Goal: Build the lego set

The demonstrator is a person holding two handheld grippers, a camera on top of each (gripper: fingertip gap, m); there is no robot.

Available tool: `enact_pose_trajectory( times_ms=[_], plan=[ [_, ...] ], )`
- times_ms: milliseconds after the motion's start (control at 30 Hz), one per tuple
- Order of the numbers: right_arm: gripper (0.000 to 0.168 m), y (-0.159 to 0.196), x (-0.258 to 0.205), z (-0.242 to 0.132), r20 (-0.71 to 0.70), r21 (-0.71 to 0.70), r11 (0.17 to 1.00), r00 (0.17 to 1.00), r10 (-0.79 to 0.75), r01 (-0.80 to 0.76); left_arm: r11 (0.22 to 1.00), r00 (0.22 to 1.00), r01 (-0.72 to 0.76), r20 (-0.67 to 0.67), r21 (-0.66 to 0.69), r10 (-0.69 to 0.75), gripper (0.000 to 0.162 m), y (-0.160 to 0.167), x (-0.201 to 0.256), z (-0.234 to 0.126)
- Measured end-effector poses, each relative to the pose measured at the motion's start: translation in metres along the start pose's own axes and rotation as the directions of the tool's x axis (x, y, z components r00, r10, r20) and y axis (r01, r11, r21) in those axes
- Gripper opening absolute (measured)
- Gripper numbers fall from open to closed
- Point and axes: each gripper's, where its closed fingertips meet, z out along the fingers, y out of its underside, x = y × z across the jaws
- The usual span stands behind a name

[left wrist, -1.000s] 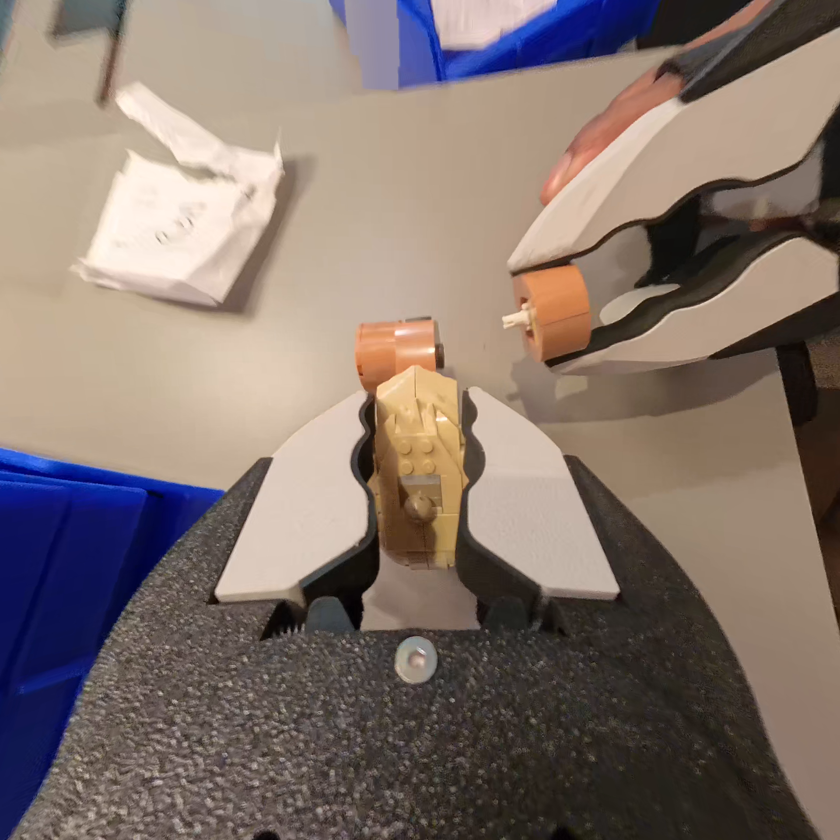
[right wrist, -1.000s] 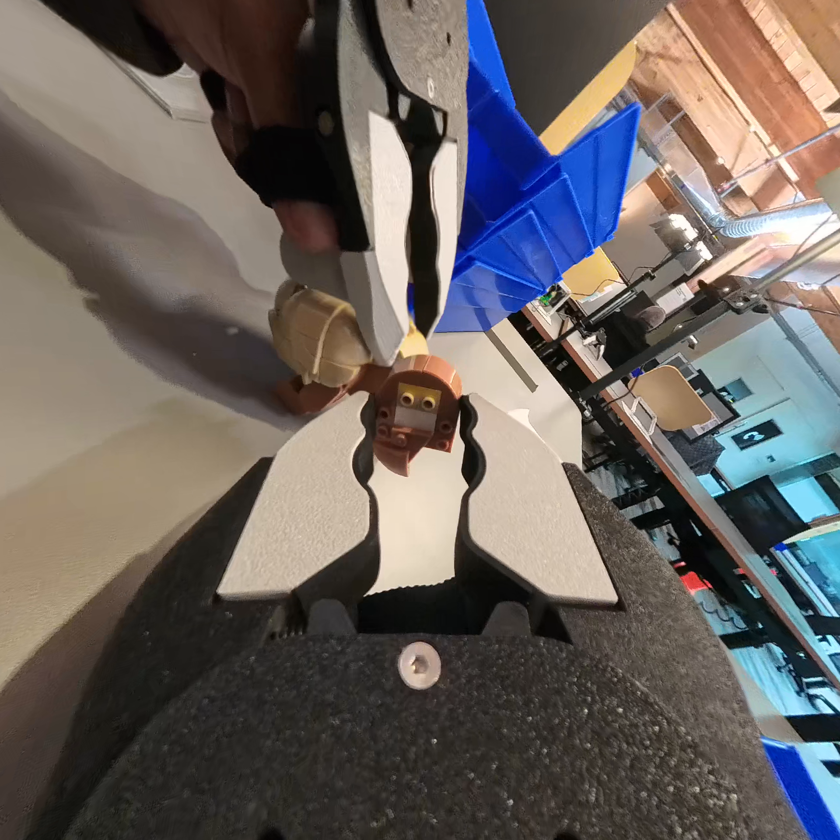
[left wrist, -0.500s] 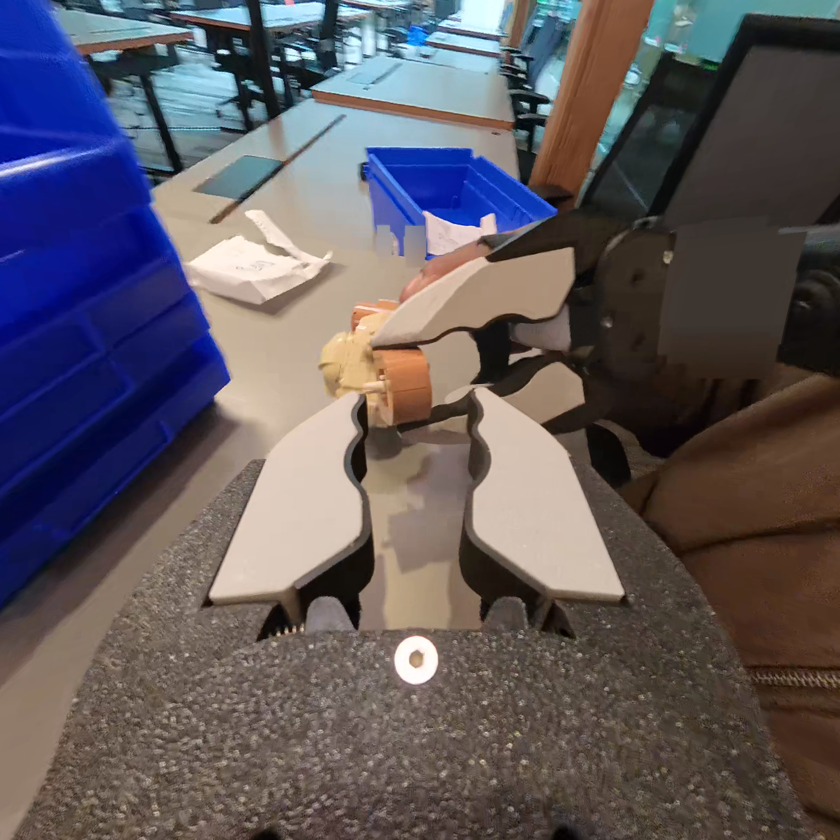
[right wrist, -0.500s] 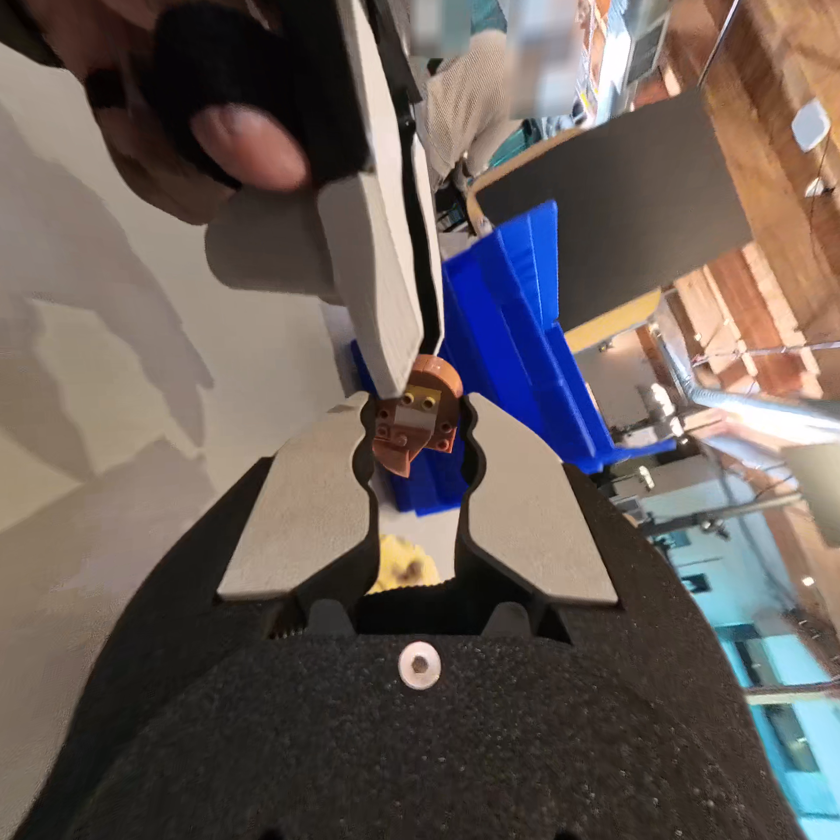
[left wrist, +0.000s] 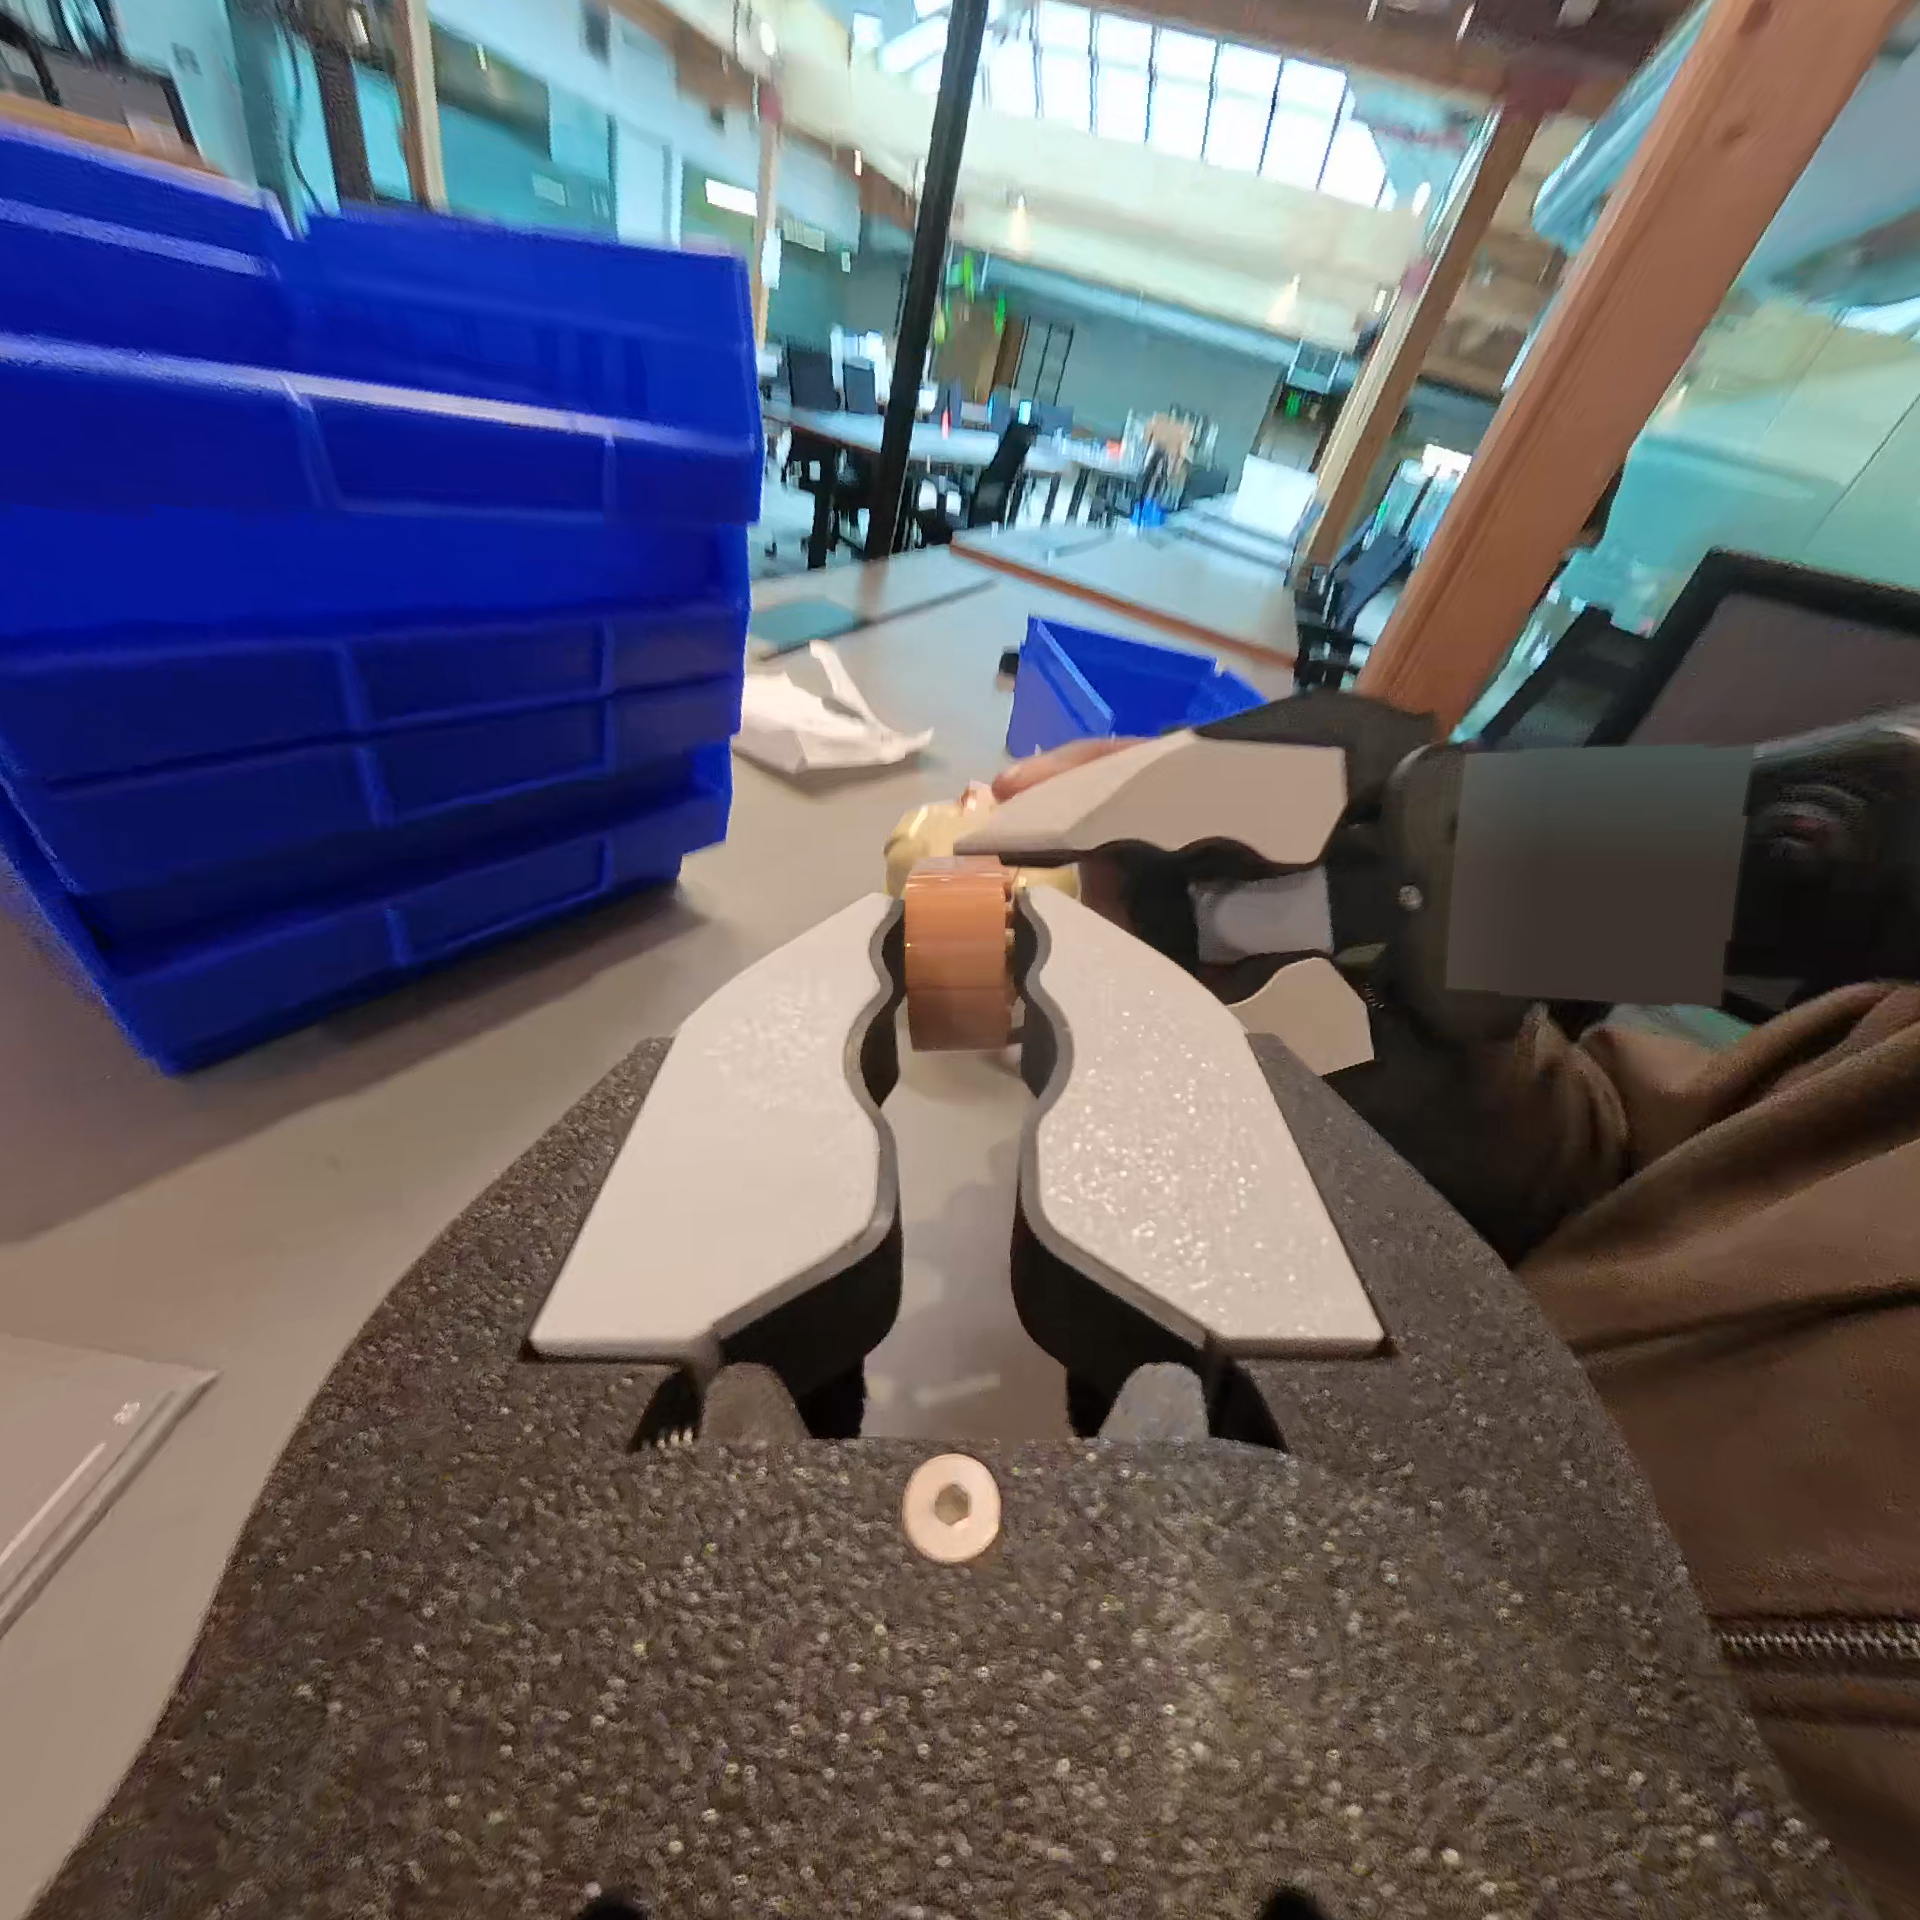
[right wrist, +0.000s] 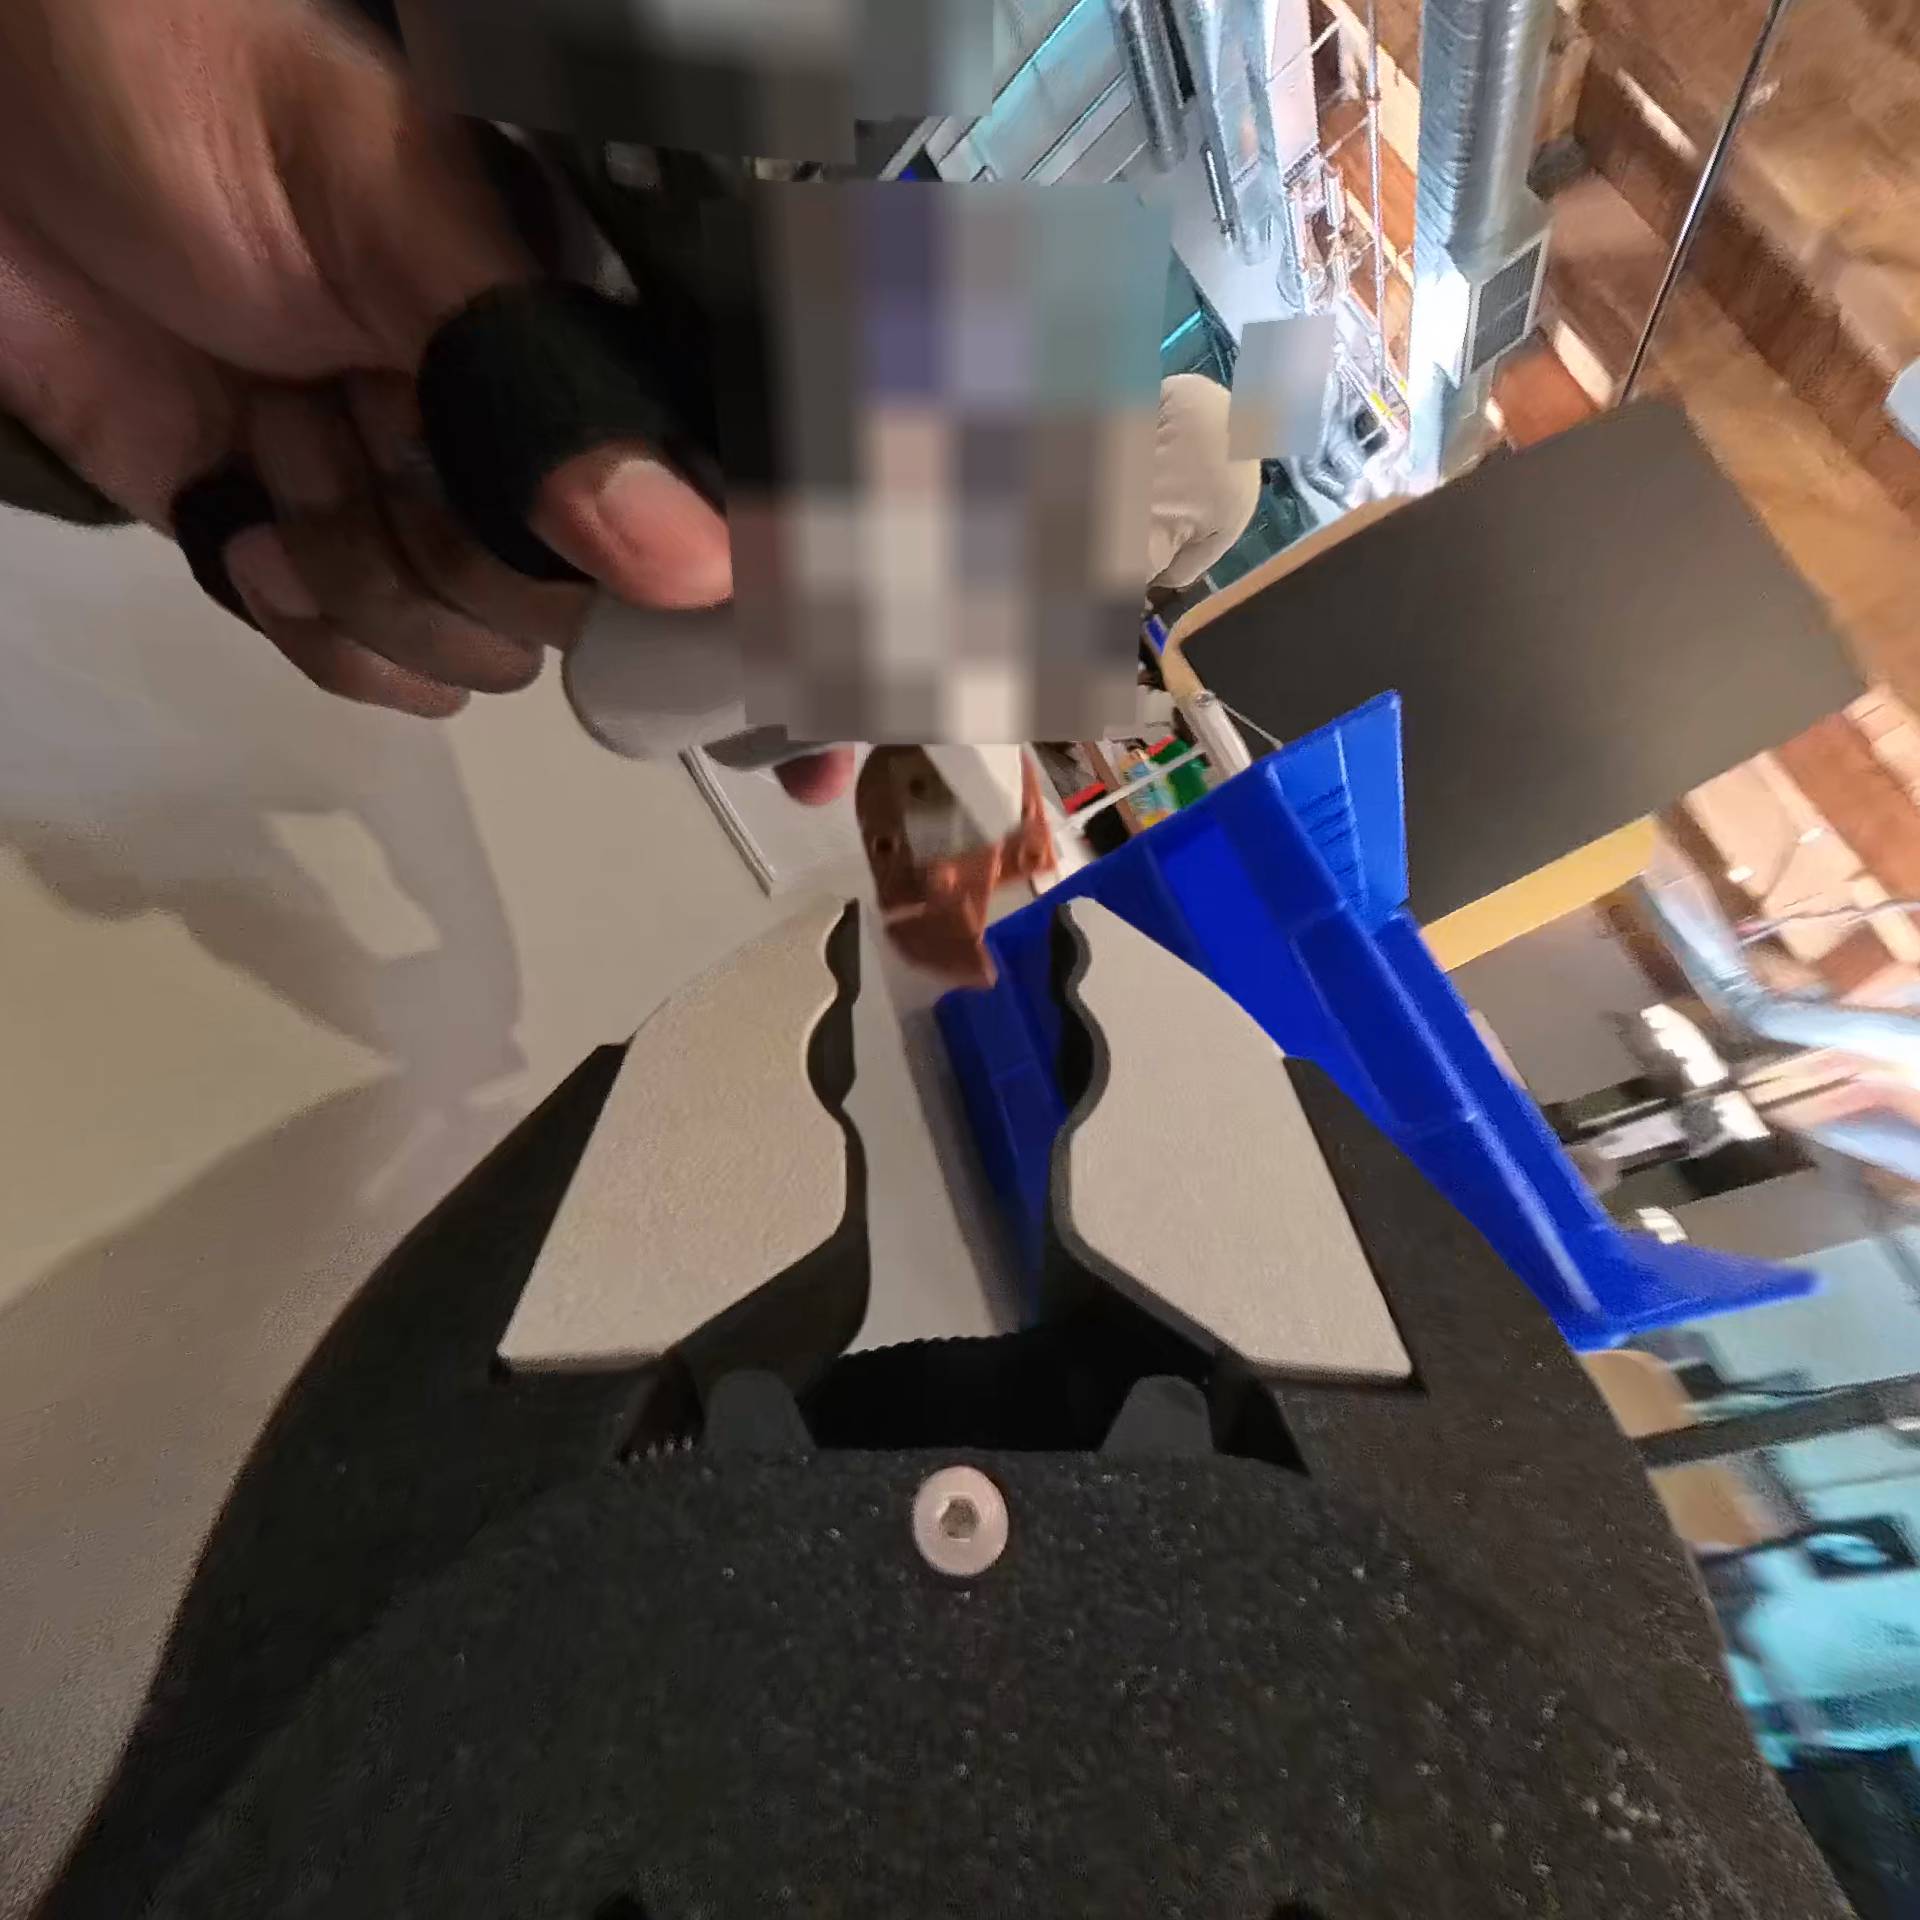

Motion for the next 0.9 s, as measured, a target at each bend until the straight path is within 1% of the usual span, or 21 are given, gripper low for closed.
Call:
enact_pose_trajectory(
  times_ms=[67, 100, 167, 200, 300, 367, 433, 500, 533, 600, 767, 833, 900],
  plan=[
    [0.036, 0.004, 0.002, -0.008, 0.041, 0.044, 0.985, 0.986, 0.164, -0.166, 0.994, 0.999, -0.043, -0.009, 0.103, 0.044, 0.019, -0.014, 0.005, -0.006],
    [0.036, 0.004, 0.002, -0.013, 0.074, 0.072, 0.963, 0.965, 0.253, -0.258, 0.986, 0.997, -0.077, -0.009, 0.145, 0.079, 0.019, -0.020, 0.008, -0.010],
    [0.037, -0.002, 0.004, -0.023, 0.161, 0.134, 0.895, 0.900, 0.405, -0.426, 0.964, 0.984, -0.171, -0.003, 0.202, 0.176, 0.019, -0.028, 0.017, -0.014],
    [0.037, -0.008, 0.006, -0.028, 0.205, 0.167, 0.858, 0.869, 0.452, -0.485, 0.950, 0.974, -0.222, 0.001, 0.220, 0.227, 0.019, -0.030, 0.022, -0.015],
    [0.039, -0.021, 0.006, -0.036, 0.308, 0.213, 0.784, 0.802, 0.512, -0.583, 0.900, 0.927, -0.358, -0.017, 0.250, 0.374, 0.019, -0.031, 0.041, -0.015],
    [0.039, -0.029, 0.003, -0.040, 0.355, 0.240, 0.766, 0.789, 0.502, -0.596, 0.864, 0.892, -0.429, -0.030, 0.263, 0.452, 0.019, -0.029, 0.053, -0.015],
    [0.038, -0.036, 0.001, -0.044, 0.379, 0.270, 0.759, 0.790, 0.481, -0.592, 0.841, 0.866, -0.468, -0.049, 0.271, 0.498, 0.019, -0.026, 0.062, -0.014],
    [0.034, -0.040, 0.000, -0.046, 0.390, 0.288, 0.749, 0.787, 0.477, -0.597, 0.847, 0.866, -0.462, -0.074, 0.264, 0.495, 0.019, -0.024, 0.065, -0.013],
    [0.029, -0.040, -0.001, -0.046, 0.398, 0.290, 0.743, 0.782, 0.480, -0.603, 0.855, 0.871, -0.448, -0.085, 0.262, 0.483, 0.019, -0.023, 0.065, -0.012],
    [0.014, -0.041, -0.001, -0.046, 0.406, 0.294, 0.736, 0.777, 0.482, -0.610, 0.869, 0.885, -0.416, -0.101, 0.267, 0.455, 0.019, -0.023, 0.065, -0.012],
    [0.011, -0.043, 0.000, -0.050, 0.445, 0.297, 0.710, 0.751, 0.488, -0.638, 0.917, 0.921, -0.300, -0.170, 0.262, 0.350, 0.020, -0.022, 0.064, -0.011],
    [0.009, -0.044, 0.000, -0.051, 0.457, 0.297, 0.701, 0.741, 0.492, -0.648, 0.935, 0.933, -0.273, -0.175, 0.227, 0.315, 0.027, -0.018, 0.060, -0.008],
    [0.008, -0.043, -0.001, -0.051, 0.465, 0.289, 0.697, 0.733, 0.496, -0.656, 0.938, 0.934, -0.277, -0.170, 0.208, 0.314, 0.033, -0.015, 0.059, -0.006]
  ],
)
